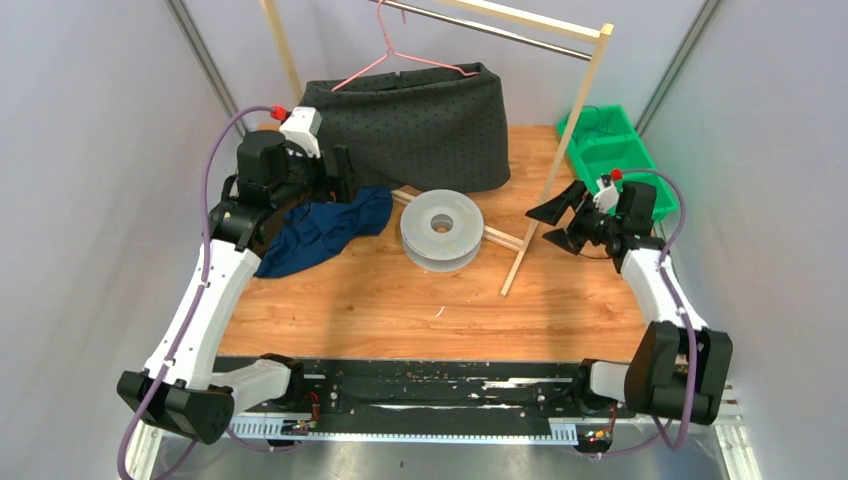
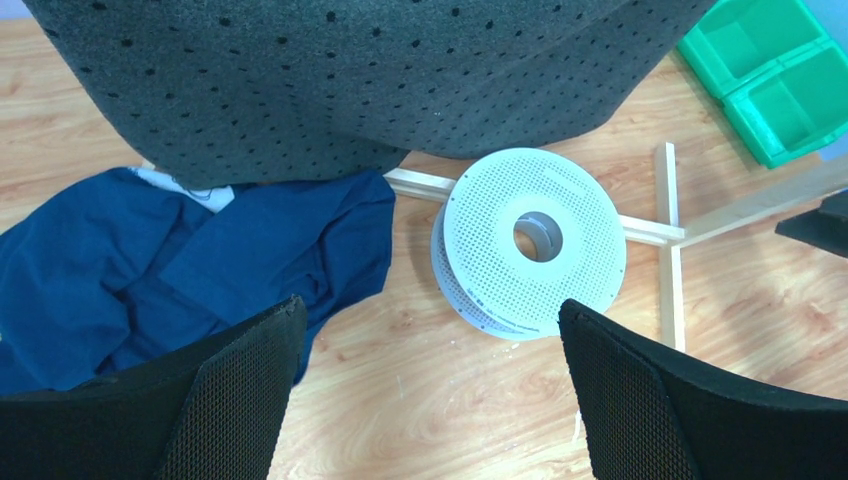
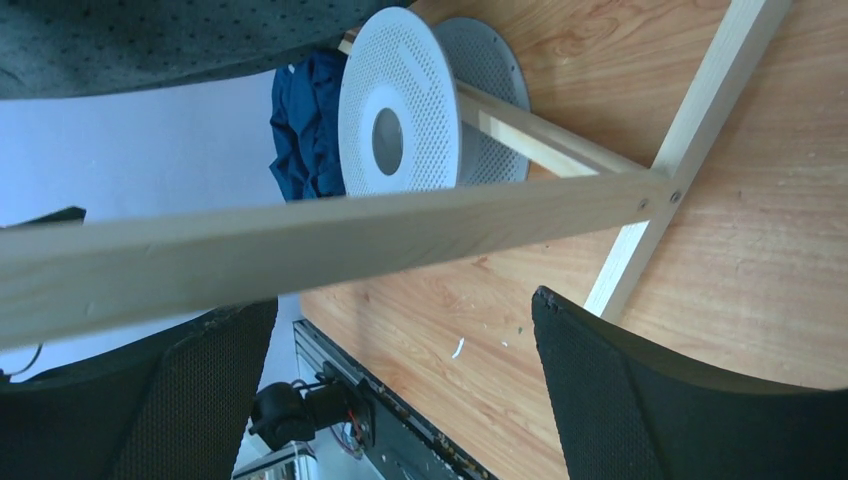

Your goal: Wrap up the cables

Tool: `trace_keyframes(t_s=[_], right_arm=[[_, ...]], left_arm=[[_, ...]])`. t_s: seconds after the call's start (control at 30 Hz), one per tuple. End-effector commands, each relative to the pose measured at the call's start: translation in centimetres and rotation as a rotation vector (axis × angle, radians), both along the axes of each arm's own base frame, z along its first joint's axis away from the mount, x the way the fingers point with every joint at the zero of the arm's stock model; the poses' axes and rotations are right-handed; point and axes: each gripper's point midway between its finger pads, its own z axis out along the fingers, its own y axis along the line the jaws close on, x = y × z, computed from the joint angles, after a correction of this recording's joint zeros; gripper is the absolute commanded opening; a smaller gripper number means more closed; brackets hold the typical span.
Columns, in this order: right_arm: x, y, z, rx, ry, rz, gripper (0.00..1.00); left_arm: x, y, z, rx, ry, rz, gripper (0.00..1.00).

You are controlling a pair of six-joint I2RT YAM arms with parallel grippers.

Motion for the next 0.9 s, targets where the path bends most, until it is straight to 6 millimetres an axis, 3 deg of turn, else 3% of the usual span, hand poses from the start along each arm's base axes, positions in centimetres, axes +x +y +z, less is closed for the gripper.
trace_keyframes(t_s=[0.0,0.37,0.87], right_arm=[[2.8,-1.2,1.0,-0.011,-0.053,-0.028,1.00],[10.5,-3.3,0.3,-0.083,-0.079,-0.031,1.00],[24.4,-6.1,0.1,-0.049,-0.135,-0.108,1.00]], left_arm=[[-0.6,0.1,-0.5,0.018,0.013,-0.007,1.00],[-0.6,0.0,-0.5,0.006,0.014,-0.005,1.00],[-0.4,0.6,0.5,-0.016,-0.013,0.048,1.00]])
